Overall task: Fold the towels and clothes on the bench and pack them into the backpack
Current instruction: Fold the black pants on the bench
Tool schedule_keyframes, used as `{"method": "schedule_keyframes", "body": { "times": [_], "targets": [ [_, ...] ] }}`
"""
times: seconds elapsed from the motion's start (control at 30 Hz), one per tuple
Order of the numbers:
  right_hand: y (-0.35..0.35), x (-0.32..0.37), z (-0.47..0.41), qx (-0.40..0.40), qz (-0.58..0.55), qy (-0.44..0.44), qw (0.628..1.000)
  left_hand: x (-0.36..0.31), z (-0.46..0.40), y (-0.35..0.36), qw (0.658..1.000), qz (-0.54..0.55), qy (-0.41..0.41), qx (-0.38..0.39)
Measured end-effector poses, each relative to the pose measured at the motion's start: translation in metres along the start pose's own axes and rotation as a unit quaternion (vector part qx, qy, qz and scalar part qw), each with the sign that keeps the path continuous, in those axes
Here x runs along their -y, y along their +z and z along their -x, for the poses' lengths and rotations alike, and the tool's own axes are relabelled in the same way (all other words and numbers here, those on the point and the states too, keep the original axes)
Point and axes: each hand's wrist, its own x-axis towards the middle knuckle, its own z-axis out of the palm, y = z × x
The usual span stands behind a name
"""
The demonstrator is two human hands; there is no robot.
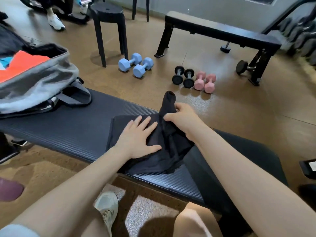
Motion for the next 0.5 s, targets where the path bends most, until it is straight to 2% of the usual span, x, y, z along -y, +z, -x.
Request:
{"method": "schedule_keyframes", "body": {
  "times": [0.03,0.07,0.1,0.17,0.2,0.23,0.3,0.37,0.4,0.43,0.5],
  "targets": [
    [0.012,0.007,-0.002,0.010,0.025,-0.023,0.999,0.011,0.008,-0.003,0.997,-0.036,-0.068,-0.029],
    [0.024,0.012,-0.003,0.025,0.056,-0.046,0.997,0.020,0.018,-0.003,0.990,-0.041,-0.130,-0.027],
    [0.038,0.017,-0.004,0.036,0.101,-0.064,0.992,0.028,0.026,0.000,0.986,-0.001,-0.167,-0.003],
    [0.068,0.023,-0.004,0.046,0.197,-0.086,0.975,0.037,0.039,0.010,0.976,0.146,-0.158,0.016],
    [0.083,0.023,-0.004,0.051,0.235,-0.087,0.967,0.042,0.042,0.011,0.959,0.240,-0.149,-0.016],
    [0.097,0.022,-0.004,0.056,0.261,-0.086,0.960,0.047,0.043,0.010,0.924,0.340,-0.160,-0.064],
    [0.119,0.020,-0.001,0.079,0.298,-0.090,0.947,0.054,0.044,0.002,0.805,0.531,-0.230,-0.130],
    [0.127,0.015,0.005,0.154,0.298,-0.091,0.938,0.060,0.046,0.000,0.683,0.658,-0.292,-0.124],
    [0.124,0.015,0.009,0.198,0.251,-0.078,0.944,0.061,0.045,-0.002,0.655,0.680,-0.310,-0.110],
    [0.116,0.015,0.014,0.243,0.160,-0.046,0.956,0.062,0.043,-0.003,0.662,0.677,-0.307,-0.099],
    [0.096,0.010,0.014,0.274,-0.028,-0.024,0.961,0.064,0.039,-0.003,0.739,0.604,-0.283,-0.093]
  ]
}}
